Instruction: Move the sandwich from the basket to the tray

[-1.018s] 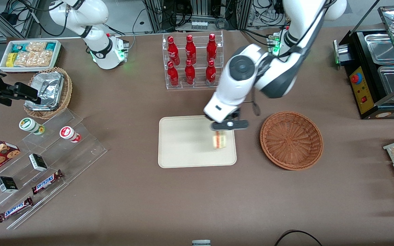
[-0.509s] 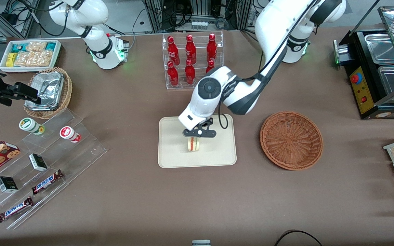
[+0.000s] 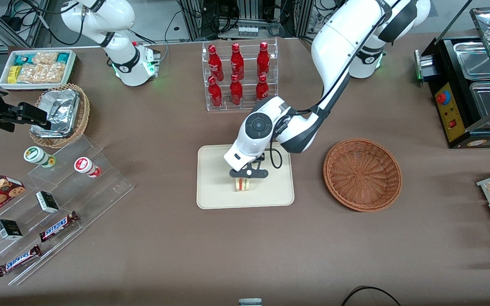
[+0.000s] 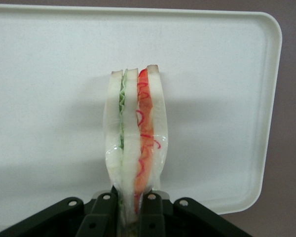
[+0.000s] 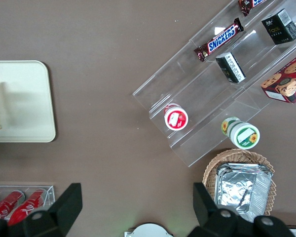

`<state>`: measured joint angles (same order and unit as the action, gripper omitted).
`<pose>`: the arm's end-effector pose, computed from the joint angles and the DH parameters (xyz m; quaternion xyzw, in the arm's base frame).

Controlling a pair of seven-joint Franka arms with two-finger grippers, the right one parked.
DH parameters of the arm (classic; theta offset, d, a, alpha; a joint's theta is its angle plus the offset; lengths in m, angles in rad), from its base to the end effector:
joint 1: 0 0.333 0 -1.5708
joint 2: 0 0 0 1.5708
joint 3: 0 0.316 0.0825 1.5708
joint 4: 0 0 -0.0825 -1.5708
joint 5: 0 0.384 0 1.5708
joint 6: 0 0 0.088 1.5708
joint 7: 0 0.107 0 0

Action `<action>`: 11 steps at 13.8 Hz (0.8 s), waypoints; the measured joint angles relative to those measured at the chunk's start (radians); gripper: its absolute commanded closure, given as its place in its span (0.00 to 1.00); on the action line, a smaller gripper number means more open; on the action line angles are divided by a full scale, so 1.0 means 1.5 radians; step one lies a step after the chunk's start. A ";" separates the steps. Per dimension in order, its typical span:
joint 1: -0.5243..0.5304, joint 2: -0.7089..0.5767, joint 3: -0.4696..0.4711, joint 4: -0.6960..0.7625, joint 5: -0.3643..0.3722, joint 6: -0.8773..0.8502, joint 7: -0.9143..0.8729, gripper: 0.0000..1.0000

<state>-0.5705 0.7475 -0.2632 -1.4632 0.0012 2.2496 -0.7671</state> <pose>0.5140 -0.5132 0.2559 0.9957 0.0029 -0.0410 0.0831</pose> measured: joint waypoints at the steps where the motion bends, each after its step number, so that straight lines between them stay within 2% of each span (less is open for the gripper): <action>1: 0.000 0.006 0.000 0.000 0.003 0.002 0.001 1.00; 2: 0.000 0.012 0.000 0.000 0.008 0.004 0.001 1.00; 3: 0.000 0.018 0.001 0.000 0.013 0.005 0.001 0.90; 4: 0.000 0.023 0.001 0.001 0.015 0.006 0.002 0.37; 5: 0.000 0.025 0.000 0.001 0.015 0.008 0.002 0.00; 11: 0.001 -0.006 0.000 0.026 0.015 -0.008 0.004 0.00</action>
<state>-0.5687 0.7382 -0.2627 -1.4235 0.0241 2.2368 -0.7614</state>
